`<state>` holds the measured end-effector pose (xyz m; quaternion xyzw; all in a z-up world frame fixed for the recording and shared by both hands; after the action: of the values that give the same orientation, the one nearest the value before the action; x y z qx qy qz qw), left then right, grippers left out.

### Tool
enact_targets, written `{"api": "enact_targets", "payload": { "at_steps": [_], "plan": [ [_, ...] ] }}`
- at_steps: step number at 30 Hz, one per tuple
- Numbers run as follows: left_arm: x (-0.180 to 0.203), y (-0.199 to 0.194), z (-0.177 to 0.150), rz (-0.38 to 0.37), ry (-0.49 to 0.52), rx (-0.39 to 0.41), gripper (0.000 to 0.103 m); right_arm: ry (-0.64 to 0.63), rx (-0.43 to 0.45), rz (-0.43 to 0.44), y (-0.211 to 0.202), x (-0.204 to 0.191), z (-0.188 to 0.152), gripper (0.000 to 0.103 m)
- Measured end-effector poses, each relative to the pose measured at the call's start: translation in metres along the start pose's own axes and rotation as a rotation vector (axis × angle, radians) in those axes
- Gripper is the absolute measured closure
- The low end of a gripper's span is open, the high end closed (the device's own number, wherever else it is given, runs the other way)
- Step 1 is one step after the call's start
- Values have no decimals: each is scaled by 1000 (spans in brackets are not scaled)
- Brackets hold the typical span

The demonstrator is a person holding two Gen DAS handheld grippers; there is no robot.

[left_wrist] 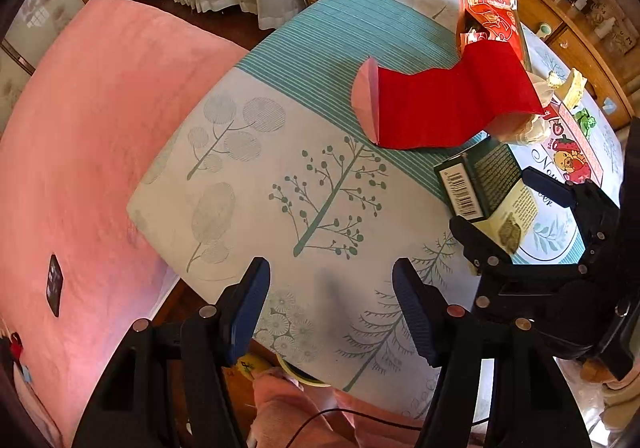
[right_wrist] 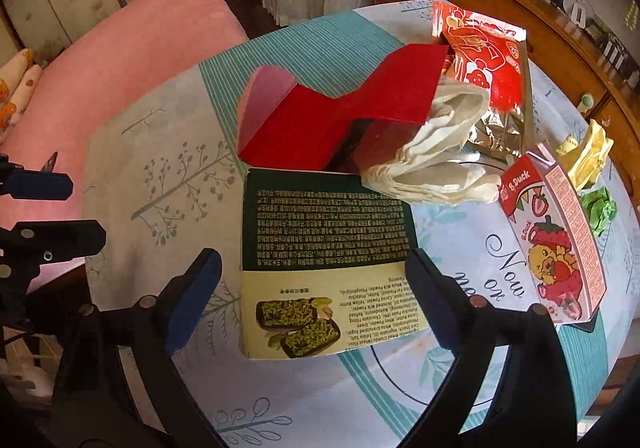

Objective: Collect trash
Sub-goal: 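Grasp the green snack box with the right tool while the left tool reaches the red paper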

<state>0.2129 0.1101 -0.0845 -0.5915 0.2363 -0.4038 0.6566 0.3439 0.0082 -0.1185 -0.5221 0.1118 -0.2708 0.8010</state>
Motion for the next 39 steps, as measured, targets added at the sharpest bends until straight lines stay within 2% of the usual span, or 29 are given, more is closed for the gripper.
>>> {"api": "enact_targets", "payload": {
  "at_steps": [5, 8, 9, 12, 13, 15, 23, 28, 32, 39],
  "plan": [
    [7, 10, 8, 5, 14, -6, 38, -14, -37, -69, 17, 7, 2, 10],
    [10, 15, 14, 8, 22, -10, 38, 52, -110, -41, 32, 23, -1, 14],
    [12, 15, 16, 7, 25, -8, 38, 87, -110, -16, 34, 30, -3, 15],
    [18, 14, 23, 3, 42, 2, 38, 154, -68, 20, 27, 48, -3, 33],
    [22, 13, 26, 1, 51, 5, 38, 169, -54, 25, 24, 52, -5, 68],
    [31, 10, 32, -7, 78, 17, 38, 190, -65, 55, 19, 58, -7, 73],
    [78, -2, 66, -54, 166, 57, 38, 282, -46, 139, -17, 92, -40, 77],
    [109, -2, 86, -96, 195, 52, 38, 375, -25, 143, -42, 118, -60, 77],
    [135, 3, 96, -127, 226, 33, 31, 475, -1, 139, -55, 144, -74, 77],
    [151, 35, 115, -79, 232, -14, 31, 549, 21, 121, -64, 171, -84, 77]
  ]
}}
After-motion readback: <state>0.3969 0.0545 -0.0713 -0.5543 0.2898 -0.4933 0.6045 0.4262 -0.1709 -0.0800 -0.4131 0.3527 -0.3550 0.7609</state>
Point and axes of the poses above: each gripper's, at about its wrist camera, not at the fingertips, and y roughly the way its jaws point, x to its right, z to its top, the point moved 2 cm from there along y, roughly the way its jaws point, and after that the axes turned 7 degrees about -z, right-handed, at the moved point
